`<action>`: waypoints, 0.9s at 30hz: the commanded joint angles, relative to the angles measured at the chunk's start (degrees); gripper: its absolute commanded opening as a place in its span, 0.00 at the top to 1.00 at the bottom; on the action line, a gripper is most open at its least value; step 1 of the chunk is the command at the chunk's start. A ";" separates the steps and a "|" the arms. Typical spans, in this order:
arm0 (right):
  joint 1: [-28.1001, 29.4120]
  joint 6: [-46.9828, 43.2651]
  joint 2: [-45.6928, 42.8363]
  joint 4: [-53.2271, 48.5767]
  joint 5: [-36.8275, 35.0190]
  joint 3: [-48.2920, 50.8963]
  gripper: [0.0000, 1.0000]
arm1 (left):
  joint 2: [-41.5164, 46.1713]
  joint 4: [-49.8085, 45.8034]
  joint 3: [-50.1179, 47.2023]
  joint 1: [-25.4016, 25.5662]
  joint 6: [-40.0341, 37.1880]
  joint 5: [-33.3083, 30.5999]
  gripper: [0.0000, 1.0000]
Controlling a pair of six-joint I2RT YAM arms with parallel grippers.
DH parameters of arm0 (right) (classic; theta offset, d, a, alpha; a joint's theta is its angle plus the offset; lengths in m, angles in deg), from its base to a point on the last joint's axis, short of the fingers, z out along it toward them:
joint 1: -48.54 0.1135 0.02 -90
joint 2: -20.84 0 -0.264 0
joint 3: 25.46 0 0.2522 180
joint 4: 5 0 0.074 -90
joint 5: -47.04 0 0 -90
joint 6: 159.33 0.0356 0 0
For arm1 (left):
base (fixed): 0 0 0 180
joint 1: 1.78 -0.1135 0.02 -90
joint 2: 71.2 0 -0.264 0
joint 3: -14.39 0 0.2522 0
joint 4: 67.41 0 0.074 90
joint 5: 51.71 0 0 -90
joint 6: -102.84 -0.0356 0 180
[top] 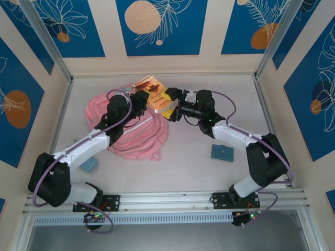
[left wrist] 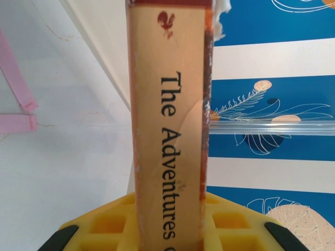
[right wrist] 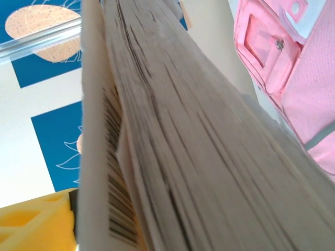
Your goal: Pack the student bag
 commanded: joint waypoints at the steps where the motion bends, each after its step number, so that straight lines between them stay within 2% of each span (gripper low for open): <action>1: 0.22 1.66 -0.62 5.02 -2.65 1.33 0.32 | -0.42 4.10 0.03 -0.21 0.39 -0.78 0.84; 6: -0.61 -0.57 -4.13 0.49 -4.70 3.76 0.61 | -0.30 2.77 -0.59 -0.25 -0.91 -0.26 0.80; 7: -0.80 -1.49 -4.72 -0.42 -4.89 4.06 0.66 | -0.18 2.31 -0.62 -0.27 -1.51 0.09 0.76; 10: -1.72 -7.25 -7.88 -7.33 -6.11 3.98 0.81 | 0.80 -3.41 -0.38 -0.25 -4.46 1.10 0.52; 13: -2.88 -16.46 -11.34 -19.35 -9.16 2.61 0.85 | 3.34 -17.19 -0.20 -0.34 -10.90 -0.83 0.29; 16: -5.22 -22.65 -14.25 -26.31 -10.34 2.98 0.87 | 6.17 -28.46 -1.62 -0.86 -19.27 -4.15 0.18; 19: -8.83 -29.59 -16.53 -31.33 -9.45 2.68 0.88 | 8.32 -38.19 -1.06 -1.49 -31.50 -3.65 0.12; 21: -11.28 -34.85 -17.89 -35.27 -8.68 1.71 0.88 | 9.23 -46.89 1.66 -1.42 -42.42 -2.69 0.09; 25: -15.41 -42.17 -19.66 -40.24 -6.25 0.76 0.87 | 9.28 -61.78 6.68 -1.38 -54.64 -6.08 0.06; 27: -17.89 -45.17 -20.60 -42.31 -4.43 0.74 0.87 | 9.22 -65.30 8.34 -0.92 -61.78 -4.17 0.05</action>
